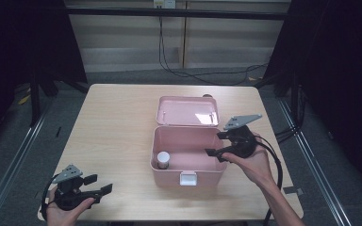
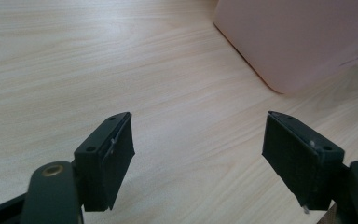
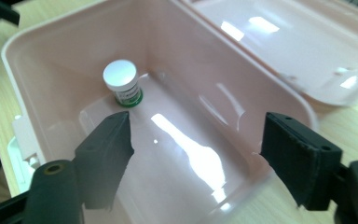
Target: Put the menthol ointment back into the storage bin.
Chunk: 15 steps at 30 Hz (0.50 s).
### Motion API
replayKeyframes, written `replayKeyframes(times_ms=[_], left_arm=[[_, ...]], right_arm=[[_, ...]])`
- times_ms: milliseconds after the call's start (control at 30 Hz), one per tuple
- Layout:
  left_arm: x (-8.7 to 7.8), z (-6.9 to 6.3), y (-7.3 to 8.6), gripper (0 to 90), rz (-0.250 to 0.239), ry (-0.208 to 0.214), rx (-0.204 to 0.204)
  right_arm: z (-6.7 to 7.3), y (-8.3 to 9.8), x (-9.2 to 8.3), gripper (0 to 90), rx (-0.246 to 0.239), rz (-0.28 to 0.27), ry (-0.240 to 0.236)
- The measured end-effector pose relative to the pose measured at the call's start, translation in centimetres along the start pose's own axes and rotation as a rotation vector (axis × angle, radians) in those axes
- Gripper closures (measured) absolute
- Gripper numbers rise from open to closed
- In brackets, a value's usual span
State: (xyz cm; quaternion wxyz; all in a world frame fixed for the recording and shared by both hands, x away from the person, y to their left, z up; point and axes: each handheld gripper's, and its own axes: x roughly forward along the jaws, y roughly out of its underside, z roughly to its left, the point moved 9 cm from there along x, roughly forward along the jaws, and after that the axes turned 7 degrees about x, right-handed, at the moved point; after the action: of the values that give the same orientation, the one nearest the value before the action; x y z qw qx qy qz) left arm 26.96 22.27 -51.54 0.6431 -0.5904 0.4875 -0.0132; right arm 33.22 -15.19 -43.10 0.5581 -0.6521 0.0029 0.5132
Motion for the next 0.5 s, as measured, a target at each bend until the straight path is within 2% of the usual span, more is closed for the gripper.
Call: replayKeyframes(times_ms=[100,167,300,333,400,500], left_arm=[[0.0,0.1,0.1,24.5,0.008,0.003,0.004],[0.1,0.1,0.1,23.4,0.009,0.002,-0.005],[0.1,0.1,0.1,22.5,0.008,0.005,-0.014],[0.0,0.1,0.1,22.5,0.009,0.009,-0.009],[0.0,0.1,0.1,20.7,0.003,0.011,-0.013],[0.0,0.0,0.1,19.5,0.003,0.011,-0.005]], right_arm=[[-0.6,0.4,-1.5,22.2,0.041,-0.072,0.018],[-1.1,0.8,-2.3,21.6,0.051,-0.11,0.04],[-1.8,1.8,-3.2,21.1,0.071,-0.131,0.055],[-2.2,2.3,-3.8,21.5,0.084,-0.156,0.074],[-2.6,2.8,-4.6,20.5,0.11,-0.187,0.082],[-3.2,3.8,-5.5,19.8,0.134,-0.212,0.108]])
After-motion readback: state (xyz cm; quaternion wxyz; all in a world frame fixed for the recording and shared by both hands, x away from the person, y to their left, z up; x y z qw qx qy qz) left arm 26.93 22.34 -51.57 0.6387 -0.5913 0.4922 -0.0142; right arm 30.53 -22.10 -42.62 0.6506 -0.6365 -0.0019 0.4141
